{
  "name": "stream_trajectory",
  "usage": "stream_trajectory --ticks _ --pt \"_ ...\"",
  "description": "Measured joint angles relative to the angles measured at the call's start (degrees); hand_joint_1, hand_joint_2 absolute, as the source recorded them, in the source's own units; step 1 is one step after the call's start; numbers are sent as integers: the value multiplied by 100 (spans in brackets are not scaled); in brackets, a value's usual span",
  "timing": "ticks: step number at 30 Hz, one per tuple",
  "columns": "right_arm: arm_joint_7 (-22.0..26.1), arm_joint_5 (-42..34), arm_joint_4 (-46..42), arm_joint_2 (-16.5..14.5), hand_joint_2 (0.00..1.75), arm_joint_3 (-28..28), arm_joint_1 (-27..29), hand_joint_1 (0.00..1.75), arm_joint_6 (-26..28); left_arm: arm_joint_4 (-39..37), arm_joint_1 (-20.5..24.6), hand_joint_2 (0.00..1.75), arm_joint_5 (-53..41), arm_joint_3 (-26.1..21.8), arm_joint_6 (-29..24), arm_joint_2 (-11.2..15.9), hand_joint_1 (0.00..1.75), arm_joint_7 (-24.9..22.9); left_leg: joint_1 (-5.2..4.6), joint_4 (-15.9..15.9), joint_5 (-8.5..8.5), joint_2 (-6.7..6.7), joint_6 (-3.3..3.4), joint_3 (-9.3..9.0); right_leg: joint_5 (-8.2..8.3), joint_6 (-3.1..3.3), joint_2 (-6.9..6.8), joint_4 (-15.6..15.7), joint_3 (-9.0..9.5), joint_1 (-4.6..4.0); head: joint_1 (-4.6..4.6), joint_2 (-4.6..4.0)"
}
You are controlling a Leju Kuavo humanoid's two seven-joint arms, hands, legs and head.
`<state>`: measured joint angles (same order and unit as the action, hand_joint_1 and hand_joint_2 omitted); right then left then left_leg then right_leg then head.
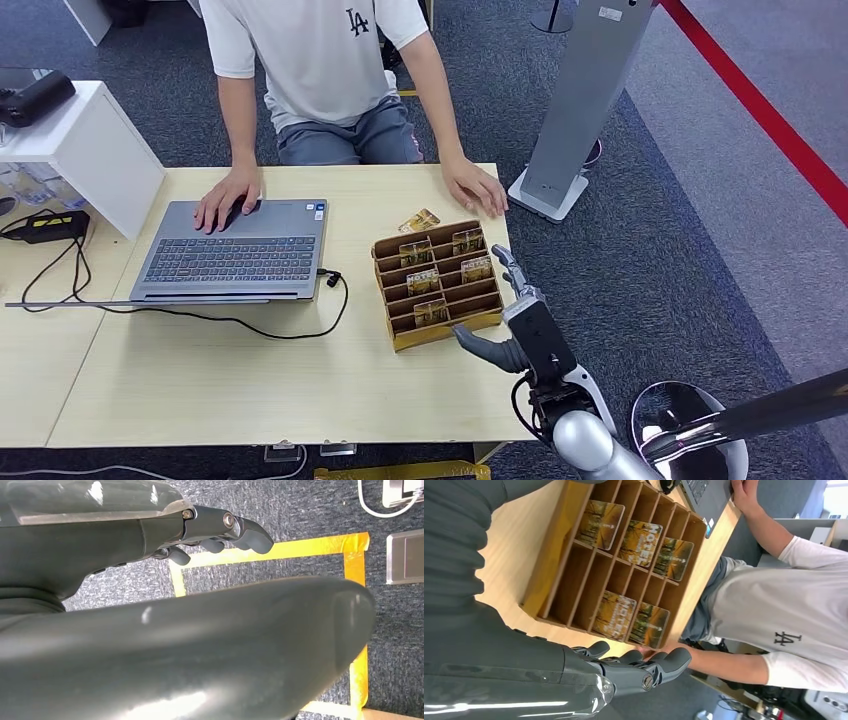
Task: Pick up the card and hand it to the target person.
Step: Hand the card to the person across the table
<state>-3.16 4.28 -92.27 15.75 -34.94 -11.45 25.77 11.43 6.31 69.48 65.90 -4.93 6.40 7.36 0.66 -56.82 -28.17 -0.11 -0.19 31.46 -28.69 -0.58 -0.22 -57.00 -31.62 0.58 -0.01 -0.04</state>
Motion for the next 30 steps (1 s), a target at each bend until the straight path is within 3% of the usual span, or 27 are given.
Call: stream_trajectory --ticks 7,20,30 --pt "198 -495 127 -48 175 220 266 0 -126 0 0 0 0 1 -11 0 0 -8 0 0 0 0 0 -1 0 0 0 0 0 0 -3 0" --pt "102 -988 279 -134 175 347 377 0 -556 0 0 0 0 0 -43 0 0 -42 0 0 0 1 0 -1 0 0 1 0 0 0 -1 0" --pt "102 -1069 326 -152 175 377 389 0 -616 0 0 0 3 1 -46 0 0 -63 0 0 0 1 0 -1 0 0 1 0 0 0 -2 0"
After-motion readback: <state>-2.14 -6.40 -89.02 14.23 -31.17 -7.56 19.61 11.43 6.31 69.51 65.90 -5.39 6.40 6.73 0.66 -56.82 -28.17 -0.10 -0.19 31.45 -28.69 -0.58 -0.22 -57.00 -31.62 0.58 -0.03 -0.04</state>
